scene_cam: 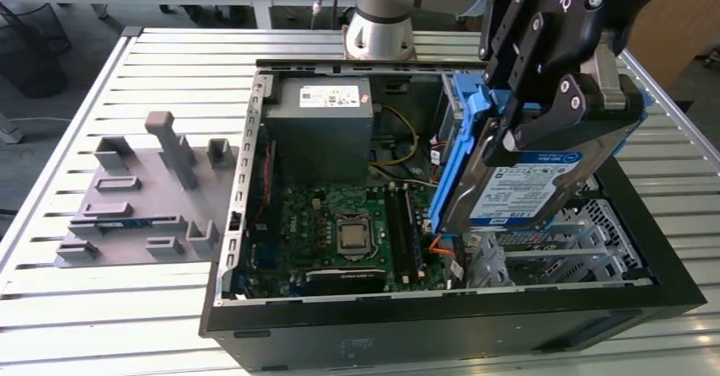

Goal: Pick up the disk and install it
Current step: 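Insert the disk into the insertion slot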

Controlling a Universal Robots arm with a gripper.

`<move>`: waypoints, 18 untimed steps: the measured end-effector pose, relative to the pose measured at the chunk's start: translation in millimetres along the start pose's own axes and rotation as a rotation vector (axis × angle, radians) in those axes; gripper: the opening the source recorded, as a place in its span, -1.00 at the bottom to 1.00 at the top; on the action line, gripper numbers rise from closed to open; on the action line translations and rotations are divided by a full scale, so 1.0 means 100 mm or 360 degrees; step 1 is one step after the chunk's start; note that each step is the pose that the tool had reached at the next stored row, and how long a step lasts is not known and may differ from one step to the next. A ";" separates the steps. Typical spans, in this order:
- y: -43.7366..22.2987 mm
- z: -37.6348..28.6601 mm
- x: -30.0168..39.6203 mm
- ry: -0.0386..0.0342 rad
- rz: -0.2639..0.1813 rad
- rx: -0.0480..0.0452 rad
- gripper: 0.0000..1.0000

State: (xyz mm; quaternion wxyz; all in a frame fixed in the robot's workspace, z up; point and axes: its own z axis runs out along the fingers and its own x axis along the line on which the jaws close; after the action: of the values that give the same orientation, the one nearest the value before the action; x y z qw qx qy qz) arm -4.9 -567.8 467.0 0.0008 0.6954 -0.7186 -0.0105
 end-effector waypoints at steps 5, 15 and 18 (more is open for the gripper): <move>-0.002 0.004 0.004 -0.0002 0.0000 0.0001 -0.27; -0.149 0.027 -0.001 -0.0002 0.0000 0.0000 -0.27; -0.189 0.041 -0.001 -0.0002 0.0000 0.0000 -0.27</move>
State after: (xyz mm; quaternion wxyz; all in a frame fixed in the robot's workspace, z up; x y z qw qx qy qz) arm 14.0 -568.2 462.6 0.0003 0.6954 -0.7186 -0.0108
